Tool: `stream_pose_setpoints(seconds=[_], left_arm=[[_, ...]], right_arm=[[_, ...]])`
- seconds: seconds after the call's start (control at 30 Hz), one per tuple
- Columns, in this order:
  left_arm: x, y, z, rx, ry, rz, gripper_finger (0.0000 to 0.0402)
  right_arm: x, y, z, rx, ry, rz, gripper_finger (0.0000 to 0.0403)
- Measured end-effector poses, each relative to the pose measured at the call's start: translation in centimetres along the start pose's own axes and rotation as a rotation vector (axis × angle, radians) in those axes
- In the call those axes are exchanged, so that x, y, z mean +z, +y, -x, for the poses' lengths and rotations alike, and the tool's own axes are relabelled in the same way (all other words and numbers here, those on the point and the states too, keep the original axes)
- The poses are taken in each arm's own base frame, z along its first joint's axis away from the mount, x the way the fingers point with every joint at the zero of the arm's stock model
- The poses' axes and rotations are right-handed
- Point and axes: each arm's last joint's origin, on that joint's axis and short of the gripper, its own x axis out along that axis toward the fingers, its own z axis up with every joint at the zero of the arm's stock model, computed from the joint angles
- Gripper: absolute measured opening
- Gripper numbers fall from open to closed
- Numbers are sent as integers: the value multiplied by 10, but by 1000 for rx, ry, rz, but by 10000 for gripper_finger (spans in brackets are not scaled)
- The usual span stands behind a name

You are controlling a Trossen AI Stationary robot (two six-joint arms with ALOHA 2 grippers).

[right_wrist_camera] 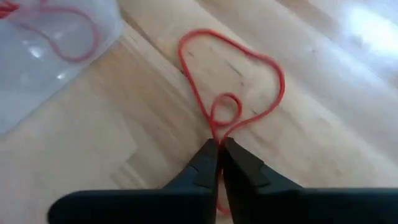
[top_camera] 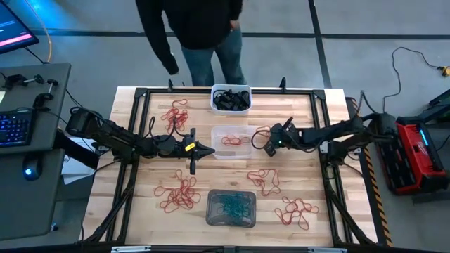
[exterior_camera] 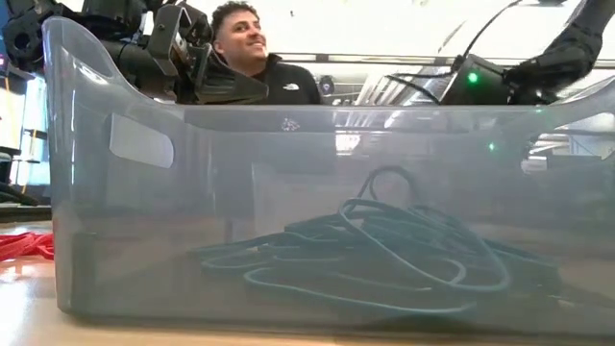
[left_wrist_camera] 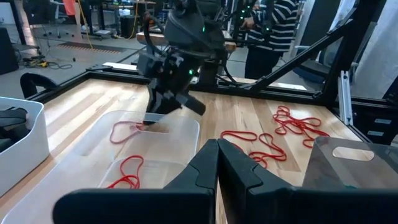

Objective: Sort rubber bands into baskets
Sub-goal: Put the red rubber band into the transparent bin

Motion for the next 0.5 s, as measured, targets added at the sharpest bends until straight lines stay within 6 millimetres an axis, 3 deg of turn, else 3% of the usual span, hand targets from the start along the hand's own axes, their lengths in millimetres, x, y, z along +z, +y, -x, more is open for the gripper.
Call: stream_pose_setpoints(seconds=[0.2, 0.5], left_arm=[[0, 0, 0, 0, 0, 6, 0], [-1, -1, 0, -41, 15, 24, 0]], right_arm=[[28, 12, 28, -23, -47, 36, 7], [83, 44, 89, -86, -265, 98, 1]])
